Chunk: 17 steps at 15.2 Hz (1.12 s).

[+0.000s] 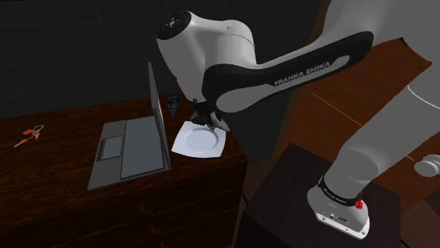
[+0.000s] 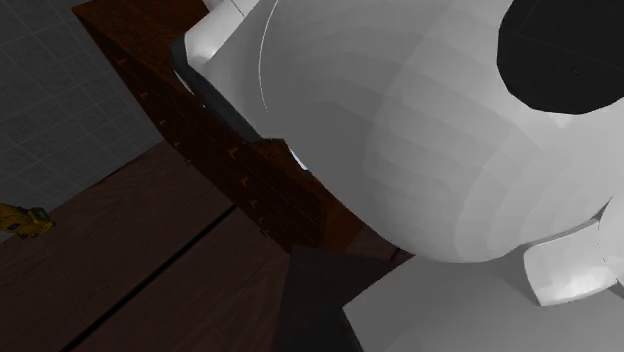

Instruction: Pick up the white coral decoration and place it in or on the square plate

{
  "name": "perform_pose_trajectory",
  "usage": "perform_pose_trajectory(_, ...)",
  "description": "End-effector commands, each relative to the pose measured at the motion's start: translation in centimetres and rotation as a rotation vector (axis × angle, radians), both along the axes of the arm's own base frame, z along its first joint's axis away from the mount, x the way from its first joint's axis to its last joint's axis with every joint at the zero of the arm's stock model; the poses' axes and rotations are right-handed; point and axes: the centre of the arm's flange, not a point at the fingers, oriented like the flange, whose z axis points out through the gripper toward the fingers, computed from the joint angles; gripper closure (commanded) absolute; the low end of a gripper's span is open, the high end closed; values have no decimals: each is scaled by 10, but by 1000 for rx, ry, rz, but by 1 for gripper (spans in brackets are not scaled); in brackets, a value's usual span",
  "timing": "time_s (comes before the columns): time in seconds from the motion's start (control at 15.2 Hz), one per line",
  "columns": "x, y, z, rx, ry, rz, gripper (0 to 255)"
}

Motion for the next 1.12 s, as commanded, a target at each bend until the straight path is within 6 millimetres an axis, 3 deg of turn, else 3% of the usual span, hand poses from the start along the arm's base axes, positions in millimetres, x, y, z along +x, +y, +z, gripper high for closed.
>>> perform_pose_trajectory(0.0, 28, 8, 2, 2, -2, -1, 255)
perform_pose_trajectory(0.13, 59, 18, 4, 2, -2, -1, 255)
perform_pose_trajectory(1.06, 59, 18, -70, 2, -2, -1, 255)
